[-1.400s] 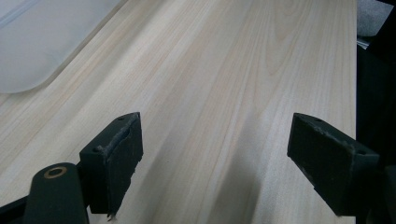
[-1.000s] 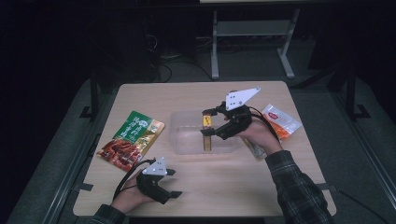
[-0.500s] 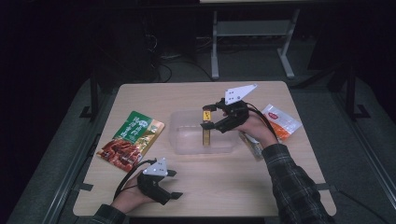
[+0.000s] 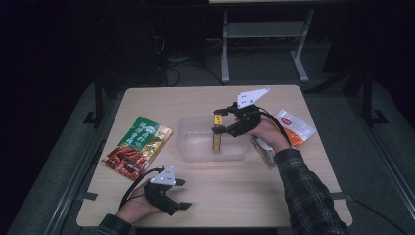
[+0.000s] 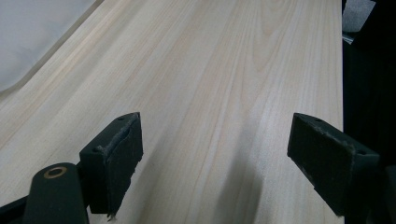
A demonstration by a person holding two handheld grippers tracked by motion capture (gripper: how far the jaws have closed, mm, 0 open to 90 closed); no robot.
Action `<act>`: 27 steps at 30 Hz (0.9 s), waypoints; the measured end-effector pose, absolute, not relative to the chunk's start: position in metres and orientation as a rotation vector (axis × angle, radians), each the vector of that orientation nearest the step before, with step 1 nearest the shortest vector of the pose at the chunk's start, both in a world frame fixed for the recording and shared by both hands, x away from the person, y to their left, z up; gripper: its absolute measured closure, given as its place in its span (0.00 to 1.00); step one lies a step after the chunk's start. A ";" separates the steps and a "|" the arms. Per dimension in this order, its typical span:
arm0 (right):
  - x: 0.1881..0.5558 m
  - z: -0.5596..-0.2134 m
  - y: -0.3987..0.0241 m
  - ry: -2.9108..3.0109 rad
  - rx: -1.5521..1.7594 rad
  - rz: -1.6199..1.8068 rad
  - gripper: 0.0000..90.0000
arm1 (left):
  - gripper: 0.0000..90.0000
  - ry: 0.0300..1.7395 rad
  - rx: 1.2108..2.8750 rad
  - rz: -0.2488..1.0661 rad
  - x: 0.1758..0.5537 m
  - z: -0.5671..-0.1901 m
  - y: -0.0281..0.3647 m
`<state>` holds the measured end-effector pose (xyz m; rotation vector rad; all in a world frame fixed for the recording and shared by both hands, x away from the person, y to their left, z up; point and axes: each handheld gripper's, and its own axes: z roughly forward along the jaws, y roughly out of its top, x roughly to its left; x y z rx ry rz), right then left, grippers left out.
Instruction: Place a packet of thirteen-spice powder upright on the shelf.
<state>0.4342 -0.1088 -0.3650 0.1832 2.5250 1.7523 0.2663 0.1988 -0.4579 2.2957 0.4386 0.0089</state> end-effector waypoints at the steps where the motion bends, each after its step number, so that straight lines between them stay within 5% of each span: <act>1: 0.435 -0.366 -0.108 2.531 0.177 1.739 0.34 | 0.20 0.438 2.300 0.006 0.266 -0.458 0.199; 27: 0.443 -0.391 -0.096 2.654 0.164 1.576 0.33 | 0.20 0.441 2.299 0.000 0.265 -0.458 0.198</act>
